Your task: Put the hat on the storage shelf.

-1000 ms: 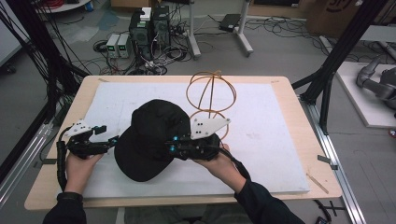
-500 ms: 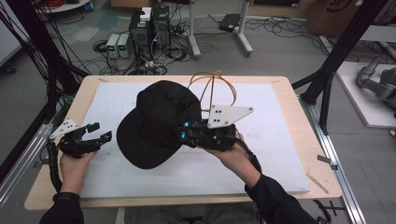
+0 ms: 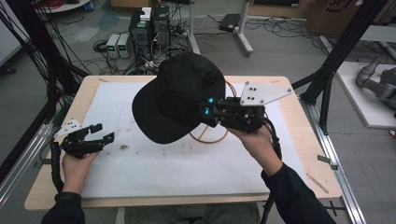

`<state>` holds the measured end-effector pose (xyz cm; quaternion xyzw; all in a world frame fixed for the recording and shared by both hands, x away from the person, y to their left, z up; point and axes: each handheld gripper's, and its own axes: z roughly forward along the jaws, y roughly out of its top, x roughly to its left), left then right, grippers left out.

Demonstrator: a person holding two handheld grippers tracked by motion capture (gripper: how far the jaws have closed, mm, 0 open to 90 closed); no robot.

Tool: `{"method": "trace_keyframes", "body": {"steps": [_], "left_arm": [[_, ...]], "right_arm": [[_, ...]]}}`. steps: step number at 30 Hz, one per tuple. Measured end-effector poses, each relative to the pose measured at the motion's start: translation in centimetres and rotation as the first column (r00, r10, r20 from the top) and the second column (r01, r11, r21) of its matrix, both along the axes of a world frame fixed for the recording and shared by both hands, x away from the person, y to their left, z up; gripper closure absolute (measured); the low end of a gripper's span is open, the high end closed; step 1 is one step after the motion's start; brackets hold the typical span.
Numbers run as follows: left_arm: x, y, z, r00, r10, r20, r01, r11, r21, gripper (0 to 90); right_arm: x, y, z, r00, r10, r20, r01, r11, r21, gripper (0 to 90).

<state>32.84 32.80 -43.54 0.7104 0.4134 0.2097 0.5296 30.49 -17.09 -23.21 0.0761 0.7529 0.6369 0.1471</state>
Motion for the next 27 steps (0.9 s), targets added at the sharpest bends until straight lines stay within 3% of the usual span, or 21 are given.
{"method": "trace_keyframes", "body": {"steps": [10, 23, 27], "left_arm": [[0.1, -0.3, -0.2, 0.9999, -0.006, -0.010, 0.006, 0.9998, 0.020, 25.7], [0.2, -0.5, -0.4, 0.9997, -0.010, -0.021, 0.011, 0.9993, 0.037, 25.7], [0.2, -0.6, -0.4, 0.9998, -0.011, -0.018, 0.011, 0.9992, 0.038, 25.6]], "right_arm": [[1.4, -2.9, 1.3, 0.9982, -0.060, 0.008, 0.060, 0.9980, 0.021, 89.2], [4.0, -4.7, 0.8, 0.9930, -0.117, -0.013, 0.118, 0.9929, 0.017, 89.2], [5.0, -4.8, 0.3, 0.9897, -0.139, -0.034, 0.139, 0.9902, -0.005, 89.2]]}}
